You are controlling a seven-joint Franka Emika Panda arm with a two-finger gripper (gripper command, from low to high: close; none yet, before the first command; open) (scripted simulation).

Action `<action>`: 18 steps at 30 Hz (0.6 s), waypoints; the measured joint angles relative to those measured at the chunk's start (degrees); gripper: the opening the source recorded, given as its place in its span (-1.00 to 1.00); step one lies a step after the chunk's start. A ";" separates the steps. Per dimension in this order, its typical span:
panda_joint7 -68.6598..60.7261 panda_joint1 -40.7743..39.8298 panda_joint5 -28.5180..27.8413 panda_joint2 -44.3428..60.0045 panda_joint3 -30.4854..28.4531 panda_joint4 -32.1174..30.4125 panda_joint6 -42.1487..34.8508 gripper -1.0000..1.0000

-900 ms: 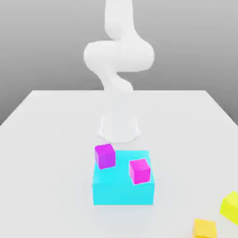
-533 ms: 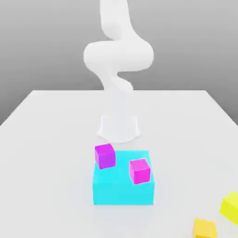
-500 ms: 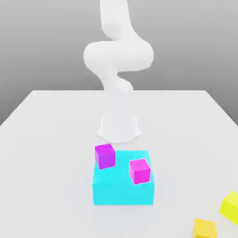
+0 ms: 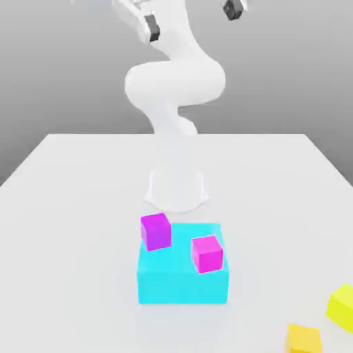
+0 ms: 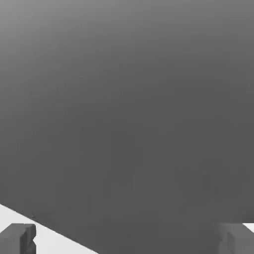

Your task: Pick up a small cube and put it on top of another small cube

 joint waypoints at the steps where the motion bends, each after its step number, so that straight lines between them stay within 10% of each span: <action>1: -1.31 0.77 0.81 1.23 -0.48 0.10 0.06 0.00; 18: -20.23 9.62 10.59 22.45 -1.34 1.49 1.66 0.00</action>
